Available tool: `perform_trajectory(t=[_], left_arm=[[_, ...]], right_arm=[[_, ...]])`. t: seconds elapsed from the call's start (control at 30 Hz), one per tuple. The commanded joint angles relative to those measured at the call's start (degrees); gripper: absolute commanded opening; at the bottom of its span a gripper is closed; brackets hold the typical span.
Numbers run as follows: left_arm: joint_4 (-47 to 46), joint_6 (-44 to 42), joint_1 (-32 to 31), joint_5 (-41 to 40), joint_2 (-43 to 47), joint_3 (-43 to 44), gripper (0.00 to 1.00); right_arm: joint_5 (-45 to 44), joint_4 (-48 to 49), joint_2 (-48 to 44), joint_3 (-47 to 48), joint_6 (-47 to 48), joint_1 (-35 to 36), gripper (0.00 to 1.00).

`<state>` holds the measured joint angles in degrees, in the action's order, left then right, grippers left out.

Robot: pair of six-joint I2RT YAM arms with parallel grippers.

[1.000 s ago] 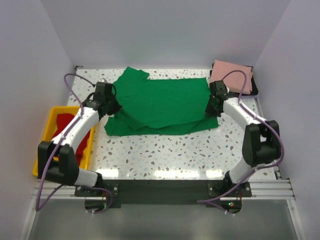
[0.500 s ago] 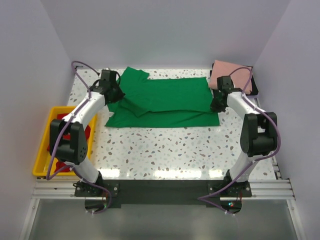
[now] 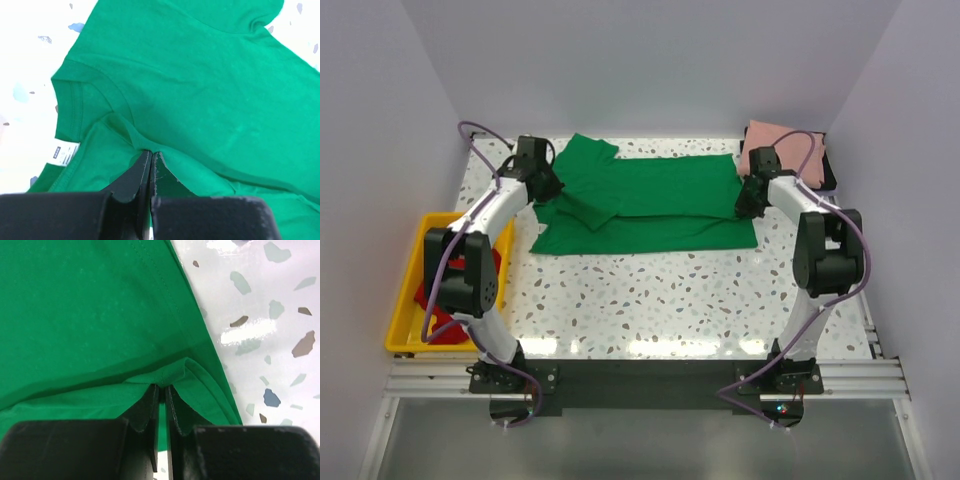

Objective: Fold and stack the t-shirts
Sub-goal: Fold the tshirt

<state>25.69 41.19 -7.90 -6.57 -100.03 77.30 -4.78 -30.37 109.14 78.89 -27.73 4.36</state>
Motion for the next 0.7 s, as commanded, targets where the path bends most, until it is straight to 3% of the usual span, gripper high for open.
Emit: perform_trajectory(t=[0.0,0.07,0.13,0.2,0.23,0.3,0.33,0.37,0.67], left_arm=[[-3.1,0.2,1.3,0.1,-1.9,3.3,0.00],[-4.9,-0.5,1.7,2.1,-2.5,3.4,0.00],[-5.3,-0.8,2.1,2.9,-3.3,3.7,0.01],[-5.7,-0.7,3.2,4.0,-2.5,3.3,0.20],[-5.8,-0.8,3.4,4.0,-1.8,2.8,0.35],[-5.8,-0.2,4.4,3.2,1.6,-0.1,0.45],[-6.0,0.1,4.6,3.1,3.0,-1.4,0.55],[-5.6,0.3,4.7,2.2,4.3,-2.7,0.57],[-0.6,8.0,4.7,-4.9,22.3,-23.3,0.60]], right_arm=[[1.1,1.1,1.3,3.6,1.1,-0.7,0.09],[1.4,1.2,1.9,4.6,1.1,-0.9,0.19],[2.1,1.0,1.6,5.2,1.2,-1.3,0.37],[2.3,-0.2,0.9,6.7,1.3,-1.5,0.53],[2.4,-0.6,-0.4,7.1,1.4,-1.6,0.58],[2.1,-2.1,-2.3,7.3,1.4,-1.5,0.67],[1.8,-2.7,-3.1,7.1,1.4,-1.6,0.68],[2.0,-3.0,-5.4,5.6,0.8,-1.6,0.68],[4.7,4.5,-19.9,-17.8,-2.7,-1.5,0.61]])
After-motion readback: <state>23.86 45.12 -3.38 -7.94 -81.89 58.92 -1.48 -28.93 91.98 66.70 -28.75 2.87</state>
